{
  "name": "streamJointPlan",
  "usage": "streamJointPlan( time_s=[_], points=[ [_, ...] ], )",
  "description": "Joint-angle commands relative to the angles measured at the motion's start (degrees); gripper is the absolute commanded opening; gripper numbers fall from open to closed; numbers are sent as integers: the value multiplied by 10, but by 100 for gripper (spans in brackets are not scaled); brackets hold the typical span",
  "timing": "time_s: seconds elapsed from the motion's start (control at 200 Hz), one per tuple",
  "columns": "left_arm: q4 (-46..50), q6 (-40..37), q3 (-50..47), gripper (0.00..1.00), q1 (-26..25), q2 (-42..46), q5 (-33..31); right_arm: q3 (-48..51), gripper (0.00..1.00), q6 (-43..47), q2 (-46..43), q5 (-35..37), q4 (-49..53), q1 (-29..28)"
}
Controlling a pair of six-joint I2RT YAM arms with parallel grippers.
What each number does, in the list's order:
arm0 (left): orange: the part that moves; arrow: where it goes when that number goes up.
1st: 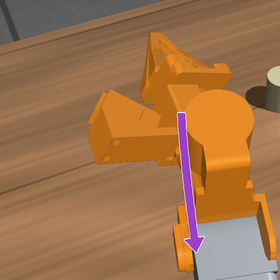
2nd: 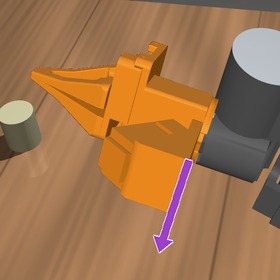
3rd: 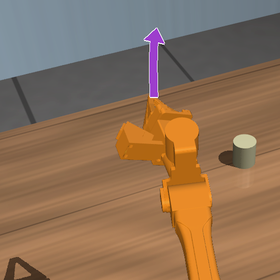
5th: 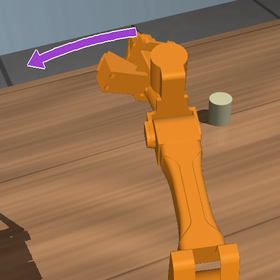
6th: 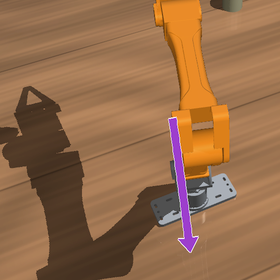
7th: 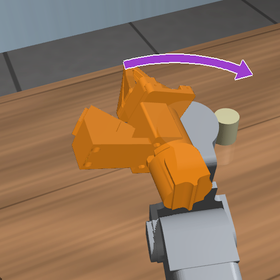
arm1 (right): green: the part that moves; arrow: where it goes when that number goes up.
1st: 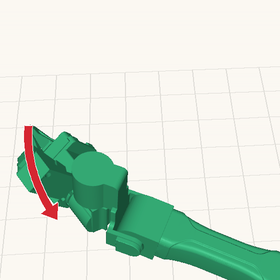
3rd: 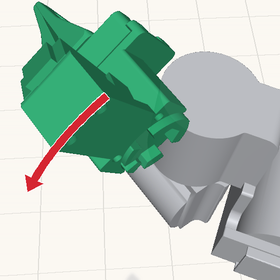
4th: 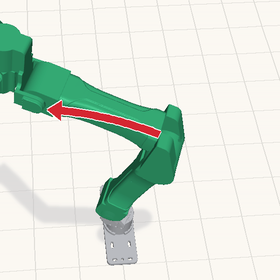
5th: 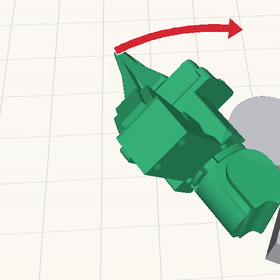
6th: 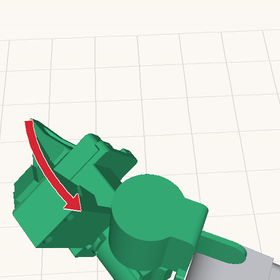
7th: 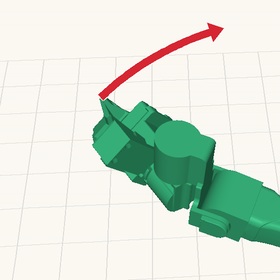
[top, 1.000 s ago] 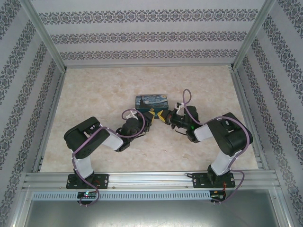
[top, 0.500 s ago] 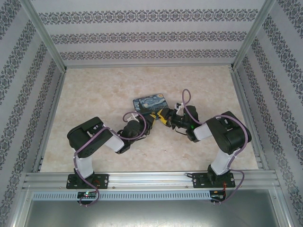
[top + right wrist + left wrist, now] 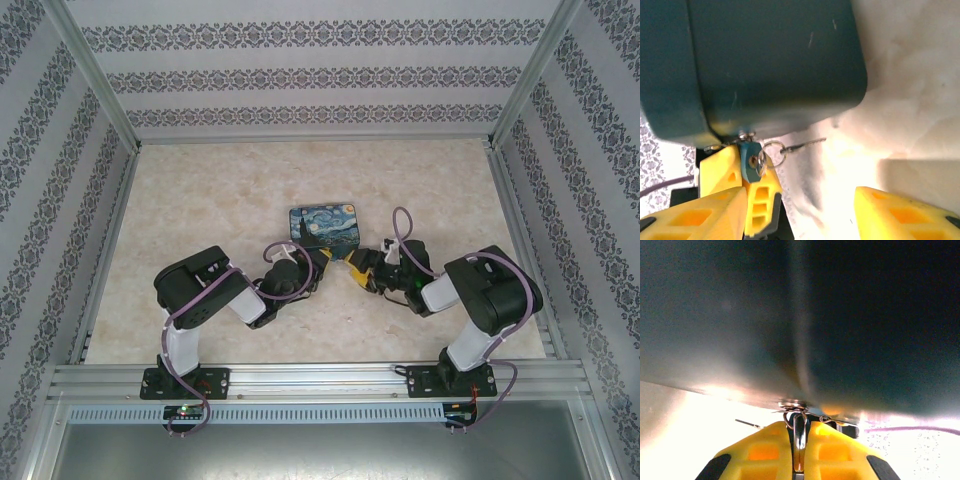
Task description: Unlock the padlock with the key
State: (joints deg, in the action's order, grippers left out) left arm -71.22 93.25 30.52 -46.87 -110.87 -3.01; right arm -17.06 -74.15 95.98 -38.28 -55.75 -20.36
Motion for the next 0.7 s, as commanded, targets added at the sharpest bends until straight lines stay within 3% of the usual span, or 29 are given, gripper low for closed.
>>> streamJointPlan(
  time_s=[0.0,0.145,0.29,0.36,0.52,0.695],
  points=[
    [-22,-19,7,0,2,8,14,13,57,41,-30,-17,20,5],
    [-1,-22,7,0,6,20,26,-1,52,107,-98,2,125,1],
    [14,-25,6,0,11,31,40,-75,50,268,-222,105,407,-36],
    [22,-29,7,0,13,37,46,-107,51,333,-260,159,495,-57],
    [49,-33,15,0,17,51,63,-153,50,439,-294,259,596,-99],
    [90,-33,31,0,20,67,90,-165,47,521,-298,347,623,-149]
  ],
)
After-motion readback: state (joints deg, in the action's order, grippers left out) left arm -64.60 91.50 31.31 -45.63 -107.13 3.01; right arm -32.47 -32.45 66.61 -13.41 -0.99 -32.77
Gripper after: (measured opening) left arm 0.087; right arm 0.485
